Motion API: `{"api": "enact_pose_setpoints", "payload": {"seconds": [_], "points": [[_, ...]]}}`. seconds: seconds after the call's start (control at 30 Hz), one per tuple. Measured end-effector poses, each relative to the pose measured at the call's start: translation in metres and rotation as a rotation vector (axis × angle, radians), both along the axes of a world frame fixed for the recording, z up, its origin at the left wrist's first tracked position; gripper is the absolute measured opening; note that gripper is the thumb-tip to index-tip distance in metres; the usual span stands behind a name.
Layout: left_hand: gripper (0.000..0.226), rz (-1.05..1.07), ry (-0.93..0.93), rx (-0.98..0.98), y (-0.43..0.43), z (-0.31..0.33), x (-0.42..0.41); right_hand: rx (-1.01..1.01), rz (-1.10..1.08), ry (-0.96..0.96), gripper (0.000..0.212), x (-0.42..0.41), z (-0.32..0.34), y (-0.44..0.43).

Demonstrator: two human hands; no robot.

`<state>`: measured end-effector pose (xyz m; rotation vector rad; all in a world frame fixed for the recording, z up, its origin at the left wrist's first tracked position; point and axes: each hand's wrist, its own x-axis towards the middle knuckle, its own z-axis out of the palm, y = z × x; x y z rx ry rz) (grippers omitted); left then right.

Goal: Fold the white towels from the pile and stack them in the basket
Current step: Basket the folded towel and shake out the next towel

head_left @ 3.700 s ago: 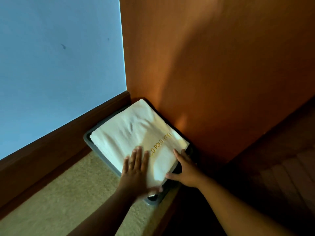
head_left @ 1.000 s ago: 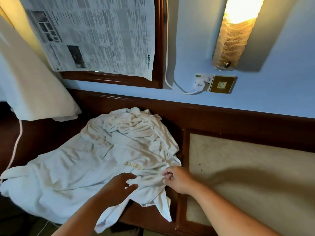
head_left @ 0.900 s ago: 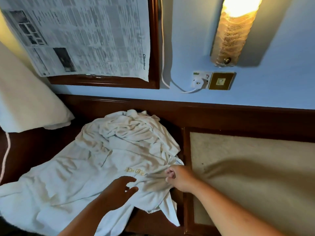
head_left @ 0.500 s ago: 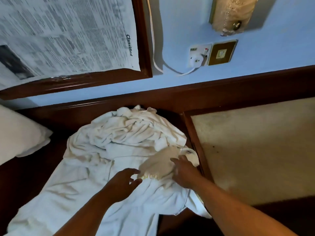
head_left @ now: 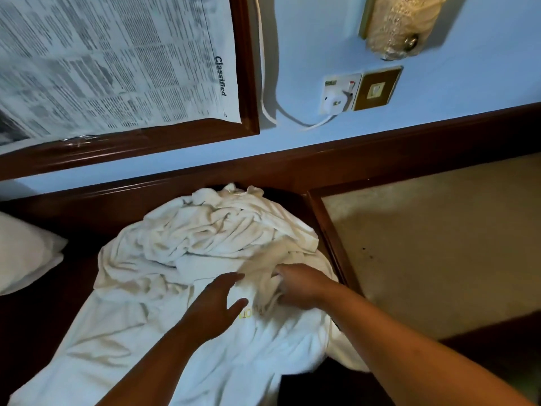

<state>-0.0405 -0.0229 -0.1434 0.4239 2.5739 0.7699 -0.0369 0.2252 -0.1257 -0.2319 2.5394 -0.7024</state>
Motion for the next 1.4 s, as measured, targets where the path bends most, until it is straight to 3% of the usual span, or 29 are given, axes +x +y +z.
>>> {"api": "enact_pose_setpoints", "payload": {"seconds": [0.13,0.23,0.37,0.47,0.57,0.7,0.83,0.9,1.0,1.07,1.13,1.23,1.3,1.4], "points": [[0.077,-0.105,-0.041,0.044,0.026,0.001,0.001,0.03,0.068,-0.085,0.022,0.006,0.029,0.003],[0.083,-0.191,-0.041,0.005,0.045,0.006,0.014,0.112,0.131,0.208,0.021,0.019,0.036,0.018],[0.069,-0.215,0.088,-0.091,0.075,0.015,0.025,0.105,0.084,0.555,0.015,0.036,0.037,0.047],[0.054,-0.2,0.22,-0.297,0.09,0.021,0.023,0.157,-0.043,0.703,0.017,0.05,0.033,0.07],[0.054,-0.197,0.247,-0.495,0.101,0.033,0.018,0.259,-0.193,0.752,0.022,0.072,0.03,0.108],[0.047,-0.142,0.142,-0.455,0.113,0.046,0.024,0.276,-0.494,0.741,0.02,0.113,0.056,0.193],[0.038,-0.076,0.157,-0.307,0.153,0.091,0.03,0.342,-0.651,0.518,0.02,0.145,0.093,0.281],[0.024,-0.077,0.235,-0.189,0.187,0.126,0.033,0.403,-0.649,0.34,0.023,0.154,0.11,0.309],[0.017,-0.123,0.414,0.042,0.253,0.19,0.051,0.397,-0.496,0.193,0.011,0.173,0.133,0.334],[0.023,-0.228,0.539,0.138,0.289,0.226,0.065,0.226,-0.364,0.09,0.024,0.18,0.141,0.337],[0.024,-0.367,0.619,0.241,0.325,0.258,0.085,-0.155,-0.381,0.02,0.046,0.191,0.151,0.332],[0.014,-0.557,0.7,0.34,0.369,0.292,0.111,-0.597,-0.482,0.147,0.077,0.198,0.171,0.323],[0.014,-0.608,0.732,0.374,0.389,0.306,0.122,-0.764,-0.561,0.288,0.071,0.201,0.188,0.323],[0.026,-0.557,0.826,0.36,0.405,0.314,0.125,-0.771,-0.714,0.477,0.035,0.213,0.224,0.339]]}}
